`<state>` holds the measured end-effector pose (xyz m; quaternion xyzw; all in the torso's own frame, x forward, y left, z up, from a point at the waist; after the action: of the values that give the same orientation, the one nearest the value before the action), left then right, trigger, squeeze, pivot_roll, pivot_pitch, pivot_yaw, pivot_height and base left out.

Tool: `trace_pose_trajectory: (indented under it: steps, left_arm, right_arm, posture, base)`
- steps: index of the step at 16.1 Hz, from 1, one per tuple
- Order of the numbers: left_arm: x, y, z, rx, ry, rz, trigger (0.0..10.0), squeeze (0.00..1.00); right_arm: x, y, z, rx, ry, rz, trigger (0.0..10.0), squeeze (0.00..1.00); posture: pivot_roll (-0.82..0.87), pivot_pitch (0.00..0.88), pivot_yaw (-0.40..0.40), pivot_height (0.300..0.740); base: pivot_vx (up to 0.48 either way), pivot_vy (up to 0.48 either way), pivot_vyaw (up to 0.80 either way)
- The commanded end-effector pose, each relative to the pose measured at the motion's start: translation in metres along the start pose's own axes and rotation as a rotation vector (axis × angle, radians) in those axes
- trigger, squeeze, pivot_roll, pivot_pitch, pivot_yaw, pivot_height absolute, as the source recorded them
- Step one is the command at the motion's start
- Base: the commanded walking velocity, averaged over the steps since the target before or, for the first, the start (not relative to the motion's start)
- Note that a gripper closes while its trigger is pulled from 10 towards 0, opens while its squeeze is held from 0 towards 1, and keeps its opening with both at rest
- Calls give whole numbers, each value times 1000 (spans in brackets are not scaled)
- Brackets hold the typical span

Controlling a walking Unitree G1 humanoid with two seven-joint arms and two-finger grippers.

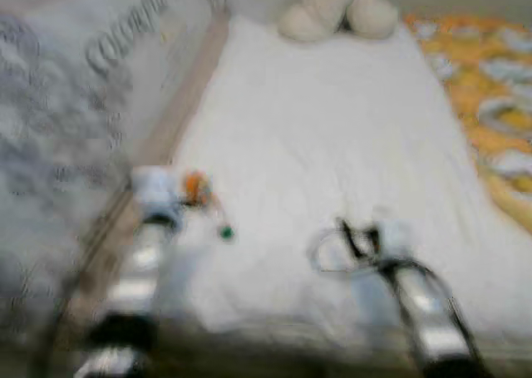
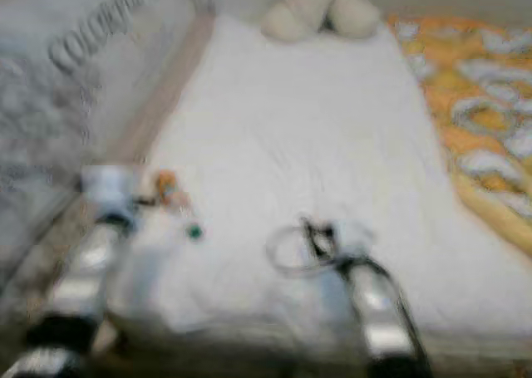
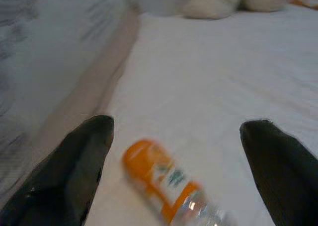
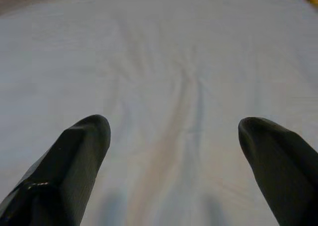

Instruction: Clean up the room

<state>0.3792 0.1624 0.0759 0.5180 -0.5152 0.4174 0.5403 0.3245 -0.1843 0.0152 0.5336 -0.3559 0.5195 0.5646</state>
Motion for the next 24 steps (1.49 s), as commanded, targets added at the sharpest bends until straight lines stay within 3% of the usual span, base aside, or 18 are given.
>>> trace_pose_trajectory:
  steps: [1, 2, 3, 4, 5, 6, 7, 9, 11, 12, 16, 19, 21, 22, 24]
  left_arm:
    - [-8, -8, -6, -23, -26, -116, 10000, 0]
    - [-11, -15, 1, -89, -71, -204, 10000, 0]
    - [-16, -26, 7, -166, -107, -358, 10000, 0]
    - [-13, -32, 11, -212, -110, -391, 10000, 0]
    - [-16, -35, 19, -285, -74, -535, 10000, 0]
    - [-7, -37, 35, -370, -20, -564, 10000, 0]
    - [1, -40, 43, -404, -44, -566, 10000, 0]
    - [13, -45, 60, -430, -27, -557, 10000, 0]
    - [17, -46, 77, -445, 104, -562, 10000, 0]
    - [12, -45, 81, -426, 170, -577, 10000, 0]
    - [-2, -47, 69, -254, 266, -586, 10000, 0]
    - [-14, -45, 52, -83, 418, -603, 10000, 0]
    - [-26, -41, 23, 116, 432, -602, 10000, 0]
    - [-28, -40, 13, 163, 405, -598, 10000, 0]
    - [-34, -38, 15, 169, 353, -617, 10000, 0]
  right_arm:
    - [2, -6, 10, -82, 178, -91, 10000, 0]
    - [-7, -2, 26, -172, 173, -193, 10000, 47]
    - [2, 1, 22, -142, 129, -170, 10000, 39]
    - [6, 3, 19, -131, 123, -150, 10000, 31]
    - [-5, 10, 16, -138, 105, -171, 10000, 27]
    - [-18, 16, 13, -145, 76, -216, 10000, 27]
    - [-18, 20, 6, -128, 73, -225, 10000, 27]
    - [-12, 28, 10, -166, 84, -227, 10000, 24]
    - [-13, 43, 14, -179, 122, -220, 10000, 27]
    - [-28, 54, 10, -162, 156, -281, 10000, 24]
    - [-26, 59, 3, -154, 144, -284, 10000, 24]
    - [-26, 59, 3, -148, 147, -290, 10000, 24]
    - [-25, 59, 0, -138, 145, -292, 10000, 24]
    - [-25, 59, -2, -132, 145, -294, 10000, 20]
    - [-27, 61, -5, -122, 146, -302, 10000, 20]
  posture:
    - [-88, 0, 49, 736]
    - [-101, 0, 53, 736]
    - [-107, 0, 58, 736]
    - [-120, 0, 70, 736]
    - [-136, 0, 74, 736]
    - [-143, 0, 87, 736]
    - [-163, 0, 102, 736]
    - [-208, 0, 126, 736]
    - [-226, 0, 138, 736]
    - [-231, 0, 141, 736]
    - [-255, 0, 146, 736]
    - [-261, 0, 153, 736]
    - [-266, 0, 156, 736]
    - [-269, 0, 157, 736]
    - [-275, 0, 160, 736]
  base:
    - [0, 0, 0]
    - [0, 0, 0]
    - [0, 0, 0]
    - [0, 0, 0]
    - [0, 0, 0]
    - [0, 0, 0]
    - [0, 0, 0]
    - [0, 0, 0]
    - [0, 0, 0]
    - [0, 0, 0]
    - [0, 0, 0]
    - [0, 0, 0]
    - [0, 0, 0]
    - [0, 0, 0]
    - [0, 0, 0]
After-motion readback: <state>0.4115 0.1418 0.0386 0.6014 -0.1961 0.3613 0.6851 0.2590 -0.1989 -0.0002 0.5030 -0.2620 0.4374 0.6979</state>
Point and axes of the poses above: a point about 5 cm out from each wrist's last joint towards the gripper, its own y axis pointing back from the gripper into the wrist, its own x axis along the axis of the wrist's last joint, z = x × y, the point moved 6 cm from there along -y, pointing out of the wrist towards the gripper, and after that the axes turned 1 degree about y, right-handed, at the moved point
